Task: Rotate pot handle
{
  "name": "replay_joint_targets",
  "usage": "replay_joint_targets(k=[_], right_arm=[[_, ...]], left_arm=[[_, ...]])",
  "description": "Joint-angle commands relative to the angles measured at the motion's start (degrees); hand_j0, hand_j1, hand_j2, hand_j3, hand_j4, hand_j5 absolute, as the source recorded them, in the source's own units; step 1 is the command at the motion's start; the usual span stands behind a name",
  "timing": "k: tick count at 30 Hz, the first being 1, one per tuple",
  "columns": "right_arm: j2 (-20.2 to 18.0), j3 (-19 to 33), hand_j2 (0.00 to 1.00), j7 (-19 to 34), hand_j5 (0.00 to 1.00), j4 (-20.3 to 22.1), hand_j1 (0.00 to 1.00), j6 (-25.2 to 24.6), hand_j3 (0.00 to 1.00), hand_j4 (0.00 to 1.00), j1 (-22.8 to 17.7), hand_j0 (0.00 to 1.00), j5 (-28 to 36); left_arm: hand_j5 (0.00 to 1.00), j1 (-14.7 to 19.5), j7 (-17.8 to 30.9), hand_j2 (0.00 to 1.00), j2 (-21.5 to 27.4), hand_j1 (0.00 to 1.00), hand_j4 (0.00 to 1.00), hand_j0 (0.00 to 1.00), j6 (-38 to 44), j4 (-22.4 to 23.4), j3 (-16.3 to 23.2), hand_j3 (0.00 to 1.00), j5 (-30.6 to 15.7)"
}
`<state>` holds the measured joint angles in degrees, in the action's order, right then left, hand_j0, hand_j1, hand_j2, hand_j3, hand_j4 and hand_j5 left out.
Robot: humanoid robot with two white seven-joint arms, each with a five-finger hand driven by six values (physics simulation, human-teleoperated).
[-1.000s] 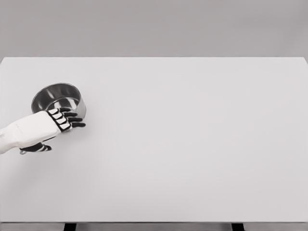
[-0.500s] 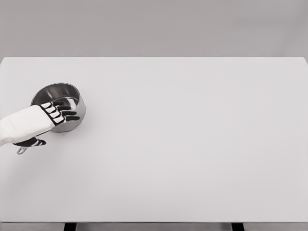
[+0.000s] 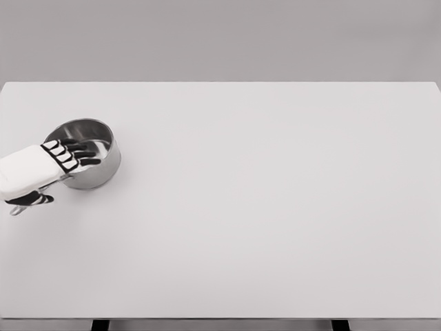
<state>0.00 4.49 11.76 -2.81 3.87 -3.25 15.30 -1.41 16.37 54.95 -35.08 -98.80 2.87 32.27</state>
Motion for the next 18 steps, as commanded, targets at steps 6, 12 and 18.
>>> replay_joint_targets(k=[6,12,18], right_arm=[[0.0,0.0,1.0,0.01,1.0,0.0,1.0,0.0,1.0,1.0,0.0,1.0,-0.01],[0.0,0.0,1.0,0.01,1.0,0.0,1.0,0.0,1.0,1.0,0.0,1.0,-0.01],[0.0,0.0,1.0,0.01,1.0,0.0,1.0,0.0,1.0,1.0,0.0,1.0,-0.01]], left_arm=[[1.0,0.0,-0.03,1.0,0.07,1.0,1.0,1.0,0.08,0.98,-1.99,1.0,-0.36],[1.0,0.0,-0.03,1.0,0.15,1.0,1.0,1.0,0.08,1.5,-2.52,1.0,-0.36],[1.0,0.0,-0.03,1.0,0.24,1.0,1.0,1.0,0.08,2.29,-3.22,1.0,-0.28]])
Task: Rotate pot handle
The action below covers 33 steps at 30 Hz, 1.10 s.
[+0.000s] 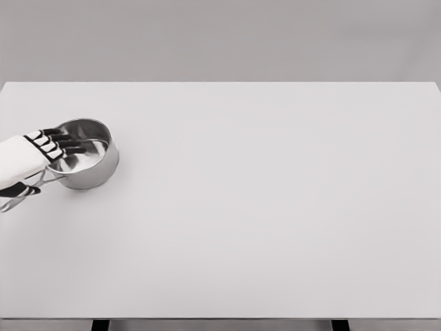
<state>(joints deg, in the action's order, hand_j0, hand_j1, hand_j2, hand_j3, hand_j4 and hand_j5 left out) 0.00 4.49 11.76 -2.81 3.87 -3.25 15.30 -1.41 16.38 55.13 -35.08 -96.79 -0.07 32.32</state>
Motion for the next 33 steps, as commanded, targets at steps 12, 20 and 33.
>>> replay_joint_targets(k=[12,20,33], right_arm=[[0.0,0.0,1.0,0.01,1.0,0.0,1.0,0.0,1.0,1.0,0.0,1.0,-0.01],[0.0,0.0,1.0,0.01,1.0,0.0,1.0,0.0,1.0,1.0,0.0,1.0,-0.01],[0.0,0.0,1.0,0.01,1.0,0.0,1.0,0.0,1.0,1.0,0.0,1.0,-0.01]], left_arm=[[1.0,-5.0,-0.38,1.0,-0.11,1.0,1.0,1.0,0.08,-2.88,-7.84,1.0,-5.68],[1.0,-8.17,-0.47,1.0,-3.53,1.0,1.0,1.0,0.08,-1.65,-10.74,1.0,-6.48],[1.0,-8.96,-0.38,1.0,-7.84,1.0,1.0,1.0,0.08,4.33,-10.92,1.0,-6.13]])
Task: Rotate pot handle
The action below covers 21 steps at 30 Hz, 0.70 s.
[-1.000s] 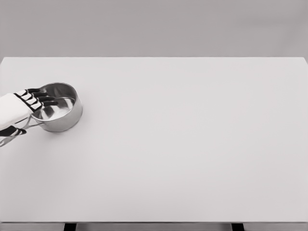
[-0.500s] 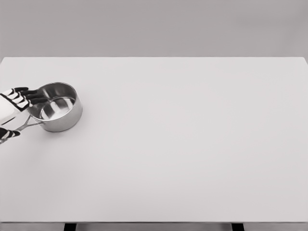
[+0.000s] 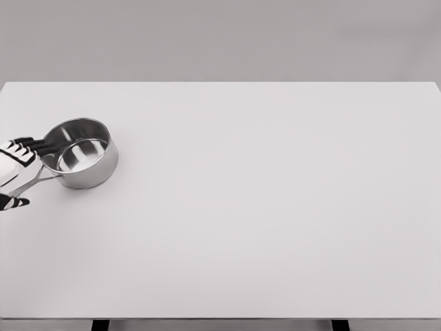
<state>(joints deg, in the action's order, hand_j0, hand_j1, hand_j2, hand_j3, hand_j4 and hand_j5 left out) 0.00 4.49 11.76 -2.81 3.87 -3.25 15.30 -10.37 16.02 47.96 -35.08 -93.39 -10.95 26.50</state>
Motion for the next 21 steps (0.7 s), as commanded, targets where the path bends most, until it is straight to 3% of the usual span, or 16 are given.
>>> replay_joint_targets(k=[1,11,21], right_arm=[[0.0,0.0,1.0,0.01,1.0,0.0,1.0,0.0,1.0,1.0,0.0,1.0,-0.01],[0.0,0.0,1.0,0.01,1.0,0.0,1.0,0.0,1.0,1.0,0.0,1.0,-0.01],[0.0,0.0,1.0,0.01,1.0,0.0,1.0,0.0,1.0,1.0,0.0,1.0,-0.01]], left_arm=[[1.0,0.0,-0.02,1.0,-0.76,1.0,1.0,1.0,0.08,1.72,-0.04,1.0,-0.14],[1.0,0.17,0.06,1.0,-0.76,1.0,1.0,1.0,0.08,4.1,-1.36,1.0,0.04],[1.0,3.16,0.42,1.0,-0.58,1.0,1.0,1.0,0.08,6.91,-1.36,1.0,0.48]])
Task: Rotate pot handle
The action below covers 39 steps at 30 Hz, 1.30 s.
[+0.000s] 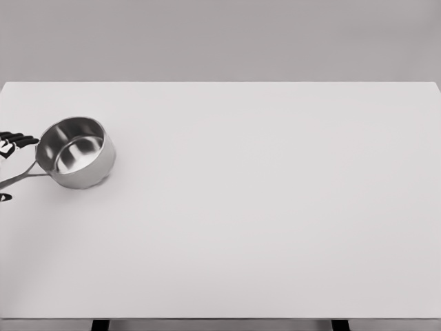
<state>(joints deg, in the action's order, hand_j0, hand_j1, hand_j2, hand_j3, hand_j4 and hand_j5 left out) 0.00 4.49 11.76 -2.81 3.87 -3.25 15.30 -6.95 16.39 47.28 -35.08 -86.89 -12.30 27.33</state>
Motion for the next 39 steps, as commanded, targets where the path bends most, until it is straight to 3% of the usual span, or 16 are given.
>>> replay_joint_targets(k=[1,14,32,35,39], right_arm=[[0.0,0.0,1.0,0.01,1.0,0.0,1.0,0.0,1.0,1.0,0.0,1.0,-0.01],[0.0,0.0,1.0,0.01,1.0,0.0,1.0,0.0,1.0,1.0,0.0,1.0,-0.01],[0.0,0.0,1.0,0.01,1.0,0.0,1.0,0.0,1.0,1.0,0.0,1.0,-0.01],[0.0,0.0,1.0,0.01,1.0,0.0,1.0,0.0,1.0,1.0,0.0,1.0,-0.01],[0.0,0.0,1.0,0.01,1.0,0.0,1.0,0.0,1.0,1.0,0.0,1.0,-0.01]], left_arm=[[1.0,0.09,0.04,1.0,0.1,1.0,1.0,1.0,0.08,0.4,0.0,1.0,-0.35],[1.0,2.46,0.04,1.0,0.1,1.0,1.0,1.0,0.08,1.28,0.08,1.0,-0.35],[1.0,7.74,0.04,1.0,-0.08,1.0,1.0,1.0,0.08,6.03,1.75,1.0,0.18],[1.0,10.9,-0.05,1.0,-0.17,1.0,1.0,1.0,0.08,7.61,4.65,1.0,0.97],[1.0,11.69,-0.05,1.0,-0.17,1.0,1.0,1.0,0.08,7.7,5.01,1.0,0.97]])
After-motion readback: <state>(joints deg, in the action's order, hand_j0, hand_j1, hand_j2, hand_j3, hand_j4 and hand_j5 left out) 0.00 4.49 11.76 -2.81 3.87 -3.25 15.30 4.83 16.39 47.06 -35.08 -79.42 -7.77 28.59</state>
